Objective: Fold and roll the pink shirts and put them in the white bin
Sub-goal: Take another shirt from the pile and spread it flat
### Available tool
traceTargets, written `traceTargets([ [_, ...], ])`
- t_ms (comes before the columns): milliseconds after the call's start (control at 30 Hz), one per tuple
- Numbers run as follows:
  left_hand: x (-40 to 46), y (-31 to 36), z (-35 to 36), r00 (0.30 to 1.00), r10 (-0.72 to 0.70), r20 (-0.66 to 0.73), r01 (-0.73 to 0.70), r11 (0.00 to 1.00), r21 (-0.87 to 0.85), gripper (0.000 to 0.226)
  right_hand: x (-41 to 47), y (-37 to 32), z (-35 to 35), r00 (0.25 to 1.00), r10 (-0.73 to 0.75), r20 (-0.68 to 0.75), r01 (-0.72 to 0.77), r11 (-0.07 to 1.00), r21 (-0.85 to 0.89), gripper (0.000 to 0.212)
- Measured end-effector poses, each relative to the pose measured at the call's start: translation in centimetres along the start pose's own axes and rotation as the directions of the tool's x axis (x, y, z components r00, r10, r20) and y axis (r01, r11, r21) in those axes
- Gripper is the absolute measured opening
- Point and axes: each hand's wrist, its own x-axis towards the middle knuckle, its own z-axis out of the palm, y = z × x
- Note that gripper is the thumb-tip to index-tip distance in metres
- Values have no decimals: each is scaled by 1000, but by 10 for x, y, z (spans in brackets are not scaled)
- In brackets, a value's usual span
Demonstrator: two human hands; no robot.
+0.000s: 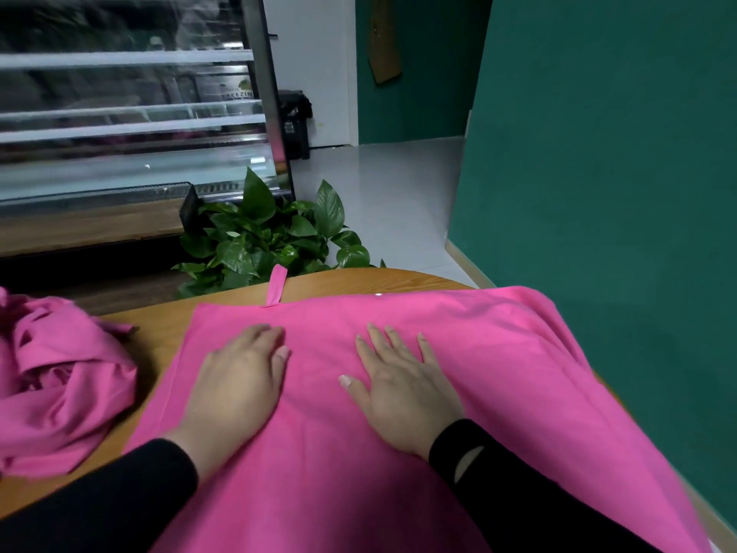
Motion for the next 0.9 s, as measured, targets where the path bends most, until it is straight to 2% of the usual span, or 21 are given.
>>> traceTargets([
  [100,-11,-14,6,984,-99,146,101,995,-7,63,2,1,-1,999,-32,4,32,999,20,75],
  [167,-6,-26,4,976,-93,199,88,996,31,66,3,4,-2,999,-41,12,41,998,41,77],
  [300,2,-37,1,968,-106,229,85,991,99,67,8,7,-5,999,-40,10,39,998,44,78],
  [467,8,-39,3,977,-125,172,115,991,65,65,10,9,-7,1000,-20,-24,23,987,159,84],
  [600,-5,-51,-7,991,-128,49,135,976,-173,46,10,7,-6,999,-37,5,36,997,61,79],
  [733,-46,-68,-33,991,-79,-106,68,993,-100,29,14,10,-5,1000,-5,17,5,1000,27,79],
  [800,-65,-80,-46,983,-157,-94,153,987,-56,31,16,11,-6,999,-1,32,1,1000,-1,77],
  [900,-86,-92,-60,954,-293,72,290,956,49,32,20,11,-8,999,19,39,-19,1000,3,79],
])
